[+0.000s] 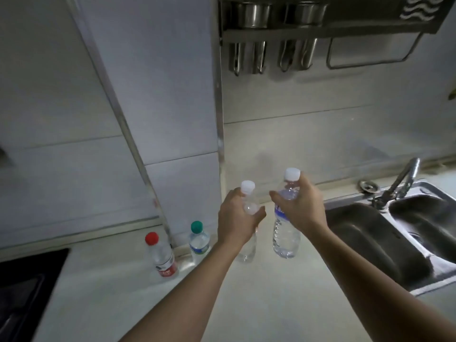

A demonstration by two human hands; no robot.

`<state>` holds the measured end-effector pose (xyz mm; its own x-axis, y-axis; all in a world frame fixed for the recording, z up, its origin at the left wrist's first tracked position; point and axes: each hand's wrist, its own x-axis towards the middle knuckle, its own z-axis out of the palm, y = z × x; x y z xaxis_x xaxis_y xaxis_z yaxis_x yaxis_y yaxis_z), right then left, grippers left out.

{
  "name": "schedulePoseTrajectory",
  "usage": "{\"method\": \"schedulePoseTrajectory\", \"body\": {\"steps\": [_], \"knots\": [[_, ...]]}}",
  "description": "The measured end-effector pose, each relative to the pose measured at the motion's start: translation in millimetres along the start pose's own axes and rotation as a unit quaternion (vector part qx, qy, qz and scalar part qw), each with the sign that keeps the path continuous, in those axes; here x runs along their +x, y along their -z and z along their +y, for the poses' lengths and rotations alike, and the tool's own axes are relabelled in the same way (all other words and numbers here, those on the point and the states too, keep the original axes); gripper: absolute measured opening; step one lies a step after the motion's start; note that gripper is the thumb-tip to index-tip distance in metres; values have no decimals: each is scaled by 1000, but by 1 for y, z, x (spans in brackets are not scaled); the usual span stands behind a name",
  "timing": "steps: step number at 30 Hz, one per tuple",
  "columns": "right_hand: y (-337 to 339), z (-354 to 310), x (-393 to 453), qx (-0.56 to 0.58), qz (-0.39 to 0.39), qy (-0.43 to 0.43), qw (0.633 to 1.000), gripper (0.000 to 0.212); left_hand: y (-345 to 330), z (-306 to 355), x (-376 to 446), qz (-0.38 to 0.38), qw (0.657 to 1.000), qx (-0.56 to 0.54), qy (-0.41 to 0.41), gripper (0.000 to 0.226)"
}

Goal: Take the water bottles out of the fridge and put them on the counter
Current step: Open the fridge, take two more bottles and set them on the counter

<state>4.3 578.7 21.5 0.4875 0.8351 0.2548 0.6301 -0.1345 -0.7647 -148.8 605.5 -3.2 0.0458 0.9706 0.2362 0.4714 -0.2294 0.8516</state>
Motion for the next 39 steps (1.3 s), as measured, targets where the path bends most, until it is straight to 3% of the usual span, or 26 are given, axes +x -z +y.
{"method": "schedulePoseTrajectory", "body": {"steps": [14, 27, 39], "knots": [[-48, 81, 55, -54, -165, 68, 982, 50, -73, -45, 13, 49, 989, 59, 124, 59], [-95, 114, 57, -1, -202, 39, 979, 41, -89, -84, 16, 81, 984, 72, 143, 60], [-116, 129, 47, 53, -213, 57, 974, 50, -92, -103, 10, 85, 983, 74, 146, 64]]}}
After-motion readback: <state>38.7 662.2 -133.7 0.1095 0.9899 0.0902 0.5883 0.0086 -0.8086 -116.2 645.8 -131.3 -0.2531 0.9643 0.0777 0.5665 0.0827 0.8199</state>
